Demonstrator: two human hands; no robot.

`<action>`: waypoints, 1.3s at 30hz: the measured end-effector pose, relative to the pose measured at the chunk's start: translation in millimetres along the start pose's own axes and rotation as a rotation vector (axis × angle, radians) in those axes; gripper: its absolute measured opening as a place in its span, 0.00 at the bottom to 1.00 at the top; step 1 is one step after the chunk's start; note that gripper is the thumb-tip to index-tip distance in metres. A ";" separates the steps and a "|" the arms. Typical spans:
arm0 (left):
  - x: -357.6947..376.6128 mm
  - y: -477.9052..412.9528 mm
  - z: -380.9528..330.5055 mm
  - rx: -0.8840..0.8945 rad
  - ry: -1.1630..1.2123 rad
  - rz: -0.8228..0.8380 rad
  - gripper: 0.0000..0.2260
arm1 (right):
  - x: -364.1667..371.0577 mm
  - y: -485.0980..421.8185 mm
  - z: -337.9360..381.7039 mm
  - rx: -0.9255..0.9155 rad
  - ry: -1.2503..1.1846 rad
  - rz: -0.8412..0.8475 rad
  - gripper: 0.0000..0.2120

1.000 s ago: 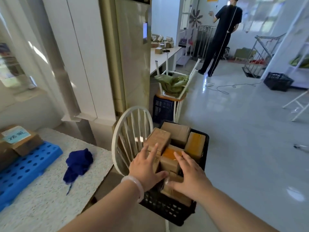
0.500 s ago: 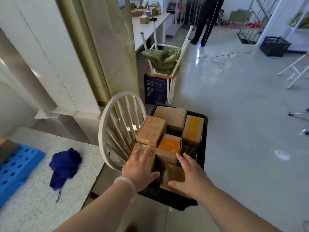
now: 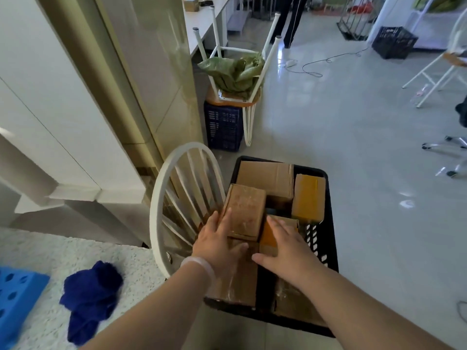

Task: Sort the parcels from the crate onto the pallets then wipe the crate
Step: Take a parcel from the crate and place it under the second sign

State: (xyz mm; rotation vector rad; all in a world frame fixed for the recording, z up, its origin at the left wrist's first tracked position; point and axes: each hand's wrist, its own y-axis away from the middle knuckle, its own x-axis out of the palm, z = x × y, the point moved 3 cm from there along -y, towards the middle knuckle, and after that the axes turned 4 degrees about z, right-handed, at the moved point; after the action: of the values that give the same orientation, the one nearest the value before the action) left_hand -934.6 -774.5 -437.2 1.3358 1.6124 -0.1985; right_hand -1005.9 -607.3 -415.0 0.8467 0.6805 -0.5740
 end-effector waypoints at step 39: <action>-49.7 4.8 -38.7 0.187 0.397 -0.161 0.42 | -50.0 1.0 45.7 0.089 -0.652 -0.284 0.30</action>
State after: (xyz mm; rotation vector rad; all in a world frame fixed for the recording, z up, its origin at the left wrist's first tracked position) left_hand -957.7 -779.7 -378.6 1.4518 2.0803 -0.1935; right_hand -1023.8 -635.0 -355.7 0.5919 0.1744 -1.0807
